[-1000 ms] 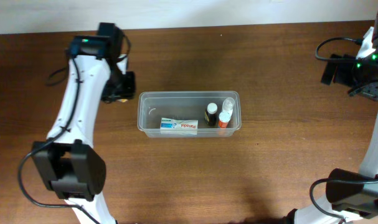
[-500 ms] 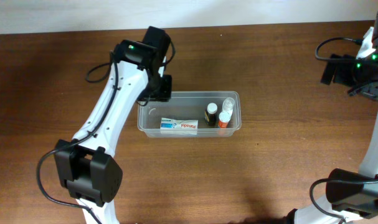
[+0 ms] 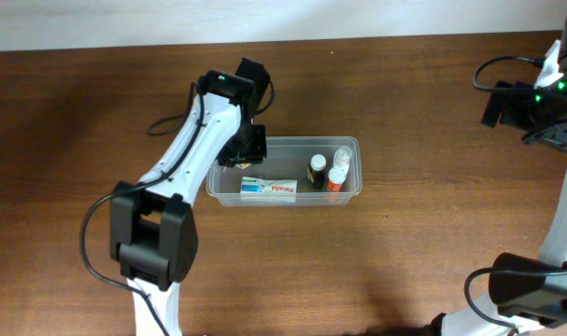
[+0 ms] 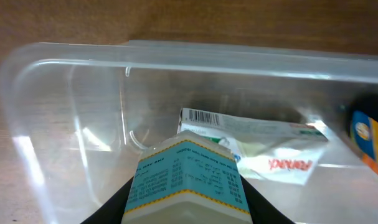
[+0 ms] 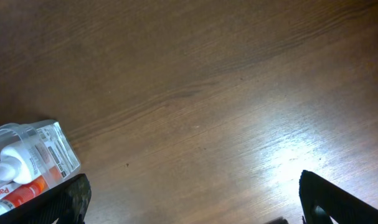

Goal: Pack container
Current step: 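Carry the gold jar with the left gripper into the container, then lower the jar into the container's left end and release it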

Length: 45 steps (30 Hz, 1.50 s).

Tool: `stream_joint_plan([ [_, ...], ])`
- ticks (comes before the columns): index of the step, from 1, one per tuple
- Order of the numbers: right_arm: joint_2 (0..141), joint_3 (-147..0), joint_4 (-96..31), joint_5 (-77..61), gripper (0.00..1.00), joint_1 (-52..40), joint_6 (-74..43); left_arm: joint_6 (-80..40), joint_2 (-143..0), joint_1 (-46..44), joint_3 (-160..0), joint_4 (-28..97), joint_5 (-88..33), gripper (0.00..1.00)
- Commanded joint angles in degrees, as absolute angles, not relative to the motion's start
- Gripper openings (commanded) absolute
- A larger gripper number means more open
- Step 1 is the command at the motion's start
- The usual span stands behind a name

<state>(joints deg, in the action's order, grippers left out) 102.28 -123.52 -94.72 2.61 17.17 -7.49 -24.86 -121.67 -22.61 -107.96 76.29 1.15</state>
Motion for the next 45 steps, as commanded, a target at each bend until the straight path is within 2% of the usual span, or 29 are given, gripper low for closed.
stream_joint_plan([
  [1,102.39,-123.42,-94.72,3.49,0.98,17.37,-7.31,-27.42,-123.66,-22.63,-107.57,75.42,1.76,0.41],
  [10,102.39,-123.42,-94.72,3.49,0.98,17.37,-7.29,-27.4,-127.68,-22.61,-105.47,71.24,1.76,0.41],
  [33,102.39,-123.42,-94.72,3.49,0.98,17.37,-7.31,-27.38,-127.72,-22.61,-98.87,63.4,1.28,0.41],
  [41,102.39,-123.42,-94.72,3.49,0.98,17.37,-7.31,-27.38,-127.72,-22.61,-98.87,63.35,1.3,0.53],
  [45,102.39,-123.42,-94.72,3.49,0.98,17.37,-7.31,-27.35,-127.72,-22.61,-99.11,63.42,1.28,0.55],
])
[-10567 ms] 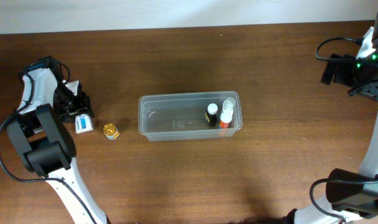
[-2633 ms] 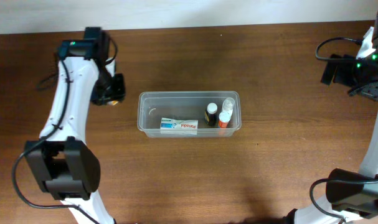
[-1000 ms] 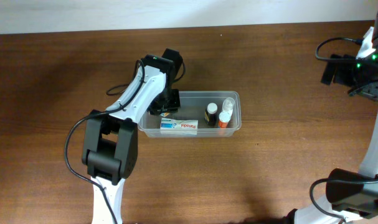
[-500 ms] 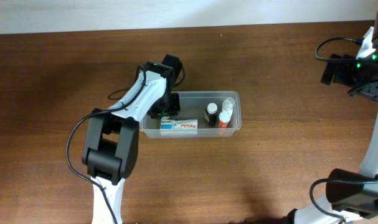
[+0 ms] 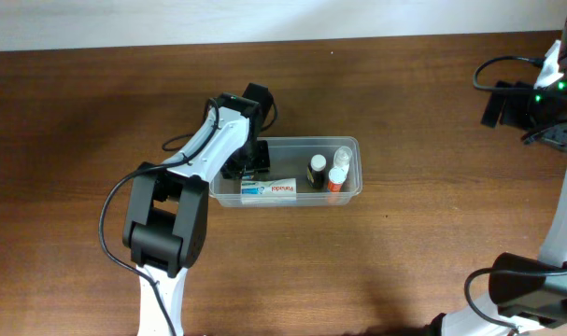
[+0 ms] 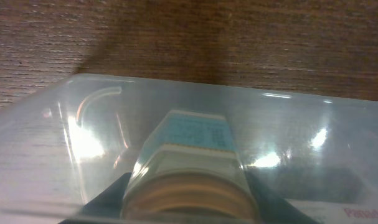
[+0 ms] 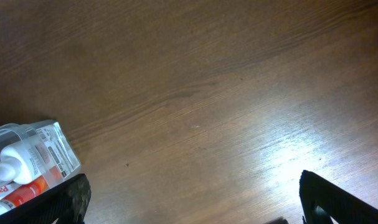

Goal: Pack container

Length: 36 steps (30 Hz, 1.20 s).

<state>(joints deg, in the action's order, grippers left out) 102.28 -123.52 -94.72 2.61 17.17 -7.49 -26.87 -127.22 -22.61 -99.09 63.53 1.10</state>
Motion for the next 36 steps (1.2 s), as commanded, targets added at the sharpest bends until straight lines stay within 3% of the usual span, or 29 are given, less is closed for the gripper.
stream_joint_plan([
  [1,102.39,-123.42,-94.72,3.49,0.98,17.37,-7.29,-27.35,-127.7,-22.61,-99.33,63.51,1.28,0.55],
  [22,102.39,-123.42,-94.72,3.49,0.98,17.37,-7.29,-24.75,-121.58,-22.63,-124.88,87.33,3.64,0.57],
  [27,102.39,-123.42,-94.72,3.49,0.98,17.37,-7.31,-24.77,-113.73,-22.85,-124.99,94.85,10.09,0.68],
  [28,102.39,-123.42,-94.72,3.49,0.98,17.37,-7.31,-24.77,-112.16,-22.87,-124.99,96.31,11.0,0.8],
  [29,102.39,-123.42,-94.72,3.49,0.98,17.37,-7.31,-24.18,-110.28,-22.87,-124.88,96.73,11.25,0.99],
  [36,102.39,-123.42,-94.72,3.49,0.98,17.37,-7.29,-15.57,-97.32,-22.9,-124.73,96.71,-5.04,1.0],
])
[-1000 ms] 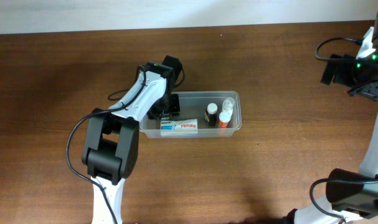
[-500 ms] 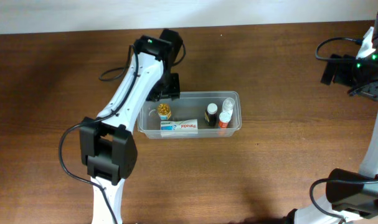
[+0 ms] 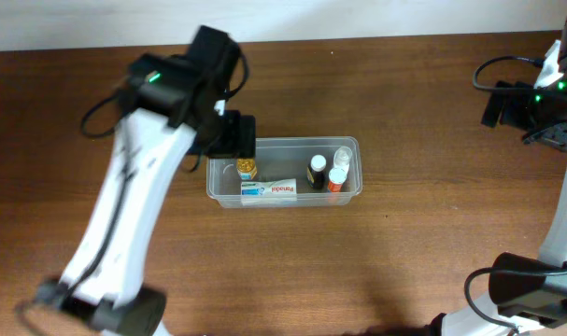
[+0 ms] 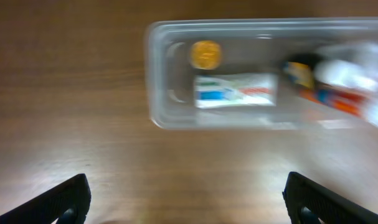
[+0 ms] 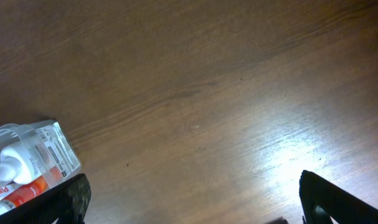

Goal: Pack container

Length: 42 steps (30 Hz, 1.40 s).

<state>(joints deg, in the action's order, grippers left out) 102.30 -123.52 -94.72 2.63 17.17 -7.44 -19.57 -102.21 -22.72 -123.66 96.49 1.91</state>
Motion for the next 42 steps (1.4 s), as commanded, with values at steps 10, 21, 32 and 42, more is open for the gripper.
stream_joint_plan([
  [10,102.39,-123.42,-94.72,3.49,0.98,17.37,-7.29,-10.9,-83.09,-22.87,-124.7,96.71,-3.14,1.0],
  [21,102.39,-123.42,-94.72,3.49,0.98,17.37,-7.29,-10.35,-62.7,-18.46,-108.73,92.27,9.54,1.0],
  [32,102.39,-123.42,-94.72,3.49,0.98,17.37,-7.31,-10.37,-31.99,-5.85,-56.58,44.69,7.2,0.99],
  [42,102.39,-123.42,-94.72,3.49,0.98,17.37,-7.31,-10.37,-13.61,0.62,-23.35,15.46,-3.05,0.99],
])
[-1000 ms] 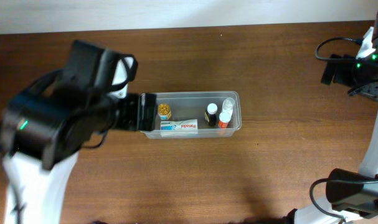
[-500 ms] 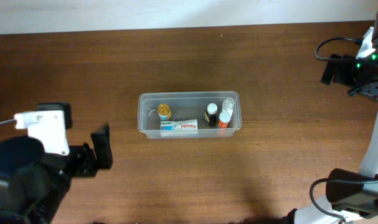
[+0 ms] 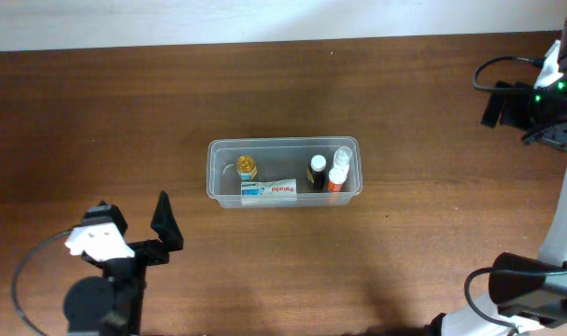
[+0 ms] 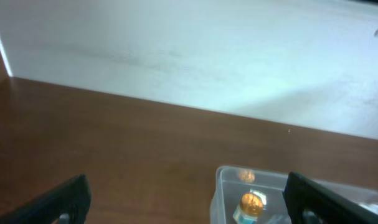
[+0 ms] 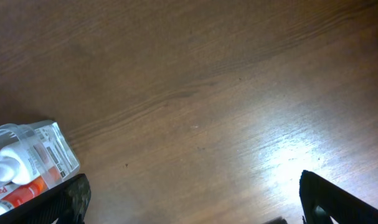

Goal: Pack container

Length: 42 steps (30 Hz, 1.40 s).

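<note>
The clear plastic container (image 3: 283,147) sits mid-table. Inside it, a gold-capped bottle (image 3: 247,167) with a blue label stands at the left end. A toothpaste box (image 3: 269,189) lies along the front wall, and a dark bottle (image 3: 317,172) and two white-capped bottles (image 3: 337,168) stand at the right. My left gripper (image 4: 187,208) is open and empty at the table's near left, well away from the container (image 4: 229,180). My right gripper (image 5: 192,208) hangs open and empty far to the right.
A white wall (image 4: 189,56) runs behind the table's far edge. The right arm's base and cables (image 3: 535,103) sit at the far right. Bare wooden tabletop (image 3: 404,261) surrounds the container on all sides.
My left arm was above the container's left end with its gripper open. It is now drawn back to the table's near left. The contents and the right arm have not moved.
My left gripper first held the gold-capped bottle over the container's left end. Then it was down inside, still shut on the bottle. After that it was open above the container, with the bottle standing inside. Now the arm is withdrawn to the near left.
</note>
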Tool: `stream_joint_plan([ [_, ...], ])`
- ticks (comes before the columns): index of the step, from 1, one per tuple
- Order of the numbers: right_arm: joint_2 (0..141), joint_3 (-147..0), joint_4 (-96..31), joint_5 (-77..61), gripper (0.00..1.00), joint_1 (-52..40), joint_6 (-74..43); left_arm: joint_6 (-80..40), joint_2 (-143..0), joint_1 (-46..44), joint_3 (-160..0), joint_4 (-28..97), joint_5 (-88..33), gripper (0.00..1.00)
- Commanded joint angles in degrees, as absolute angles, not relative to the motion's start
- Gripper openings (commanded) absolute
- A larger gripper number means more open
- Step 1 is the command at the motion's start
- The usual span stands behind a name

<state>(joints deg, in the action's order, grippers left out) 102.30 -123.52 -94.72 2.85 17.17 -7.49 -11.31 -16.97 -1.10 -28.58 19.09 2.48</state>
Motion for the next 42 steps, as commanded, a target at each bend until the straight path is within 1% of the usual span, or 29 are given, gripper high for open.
stream_joint_plan([
  [1,102.39,-123.42,-94.72,3.49,0.98,17.37,-7.31,-10.37,-12.25,1.15,-21.19,13.52,-4.01,1.0],
  [5,102.39,-123.42,-94.72,3.49,0.98,17.37,-7.31,-10.35,-7.22,2.31,-14.72,7.99,-5.19,1.0],
  [12,102.39,-123.42,-94.72,3.49,0.98,17.37,-7.31,-10.35,-1.17,2.31,-7.88,3.88,-5.17,1.0],
  [22,102.39,-123.42,-94.72,3.49,0.98,17.37,-7.31,-10.37,-0.27,2.26,-0.45,-5.76,-4.75,0.99],
  [25,102.39,-123.42,-94.72,3.49,0.98,17.37,-7.31,-9.04,-0.27,2.24,-0.47,-5.17,-4.71,0.99],
  [29,102.39,-123.42,-94.72,3.49,0.98,17.37,-7.31,-4.45,-0.27,2.24,-0.47,-4.21,-4.75,1.0],
  [33,102.39,-123.42,-94.72,3.49,0.98,17.37,-7.31,-2.92,-0.27,2.24,-0.47,4.99,-3.6,1.0],
  [39,102.39,-123.42,-94.72,3.49,0.99,17.37,-7.31,-2.68,-0.27,2.13,-0.47,4.8,0.01,1.0],
  [42,102.39,-123.42,-94.72,3.49,0.98,17.37,-7.31,-2.72,-0.3,2.15,-0.47,4.78,-0.23,1.0],
])
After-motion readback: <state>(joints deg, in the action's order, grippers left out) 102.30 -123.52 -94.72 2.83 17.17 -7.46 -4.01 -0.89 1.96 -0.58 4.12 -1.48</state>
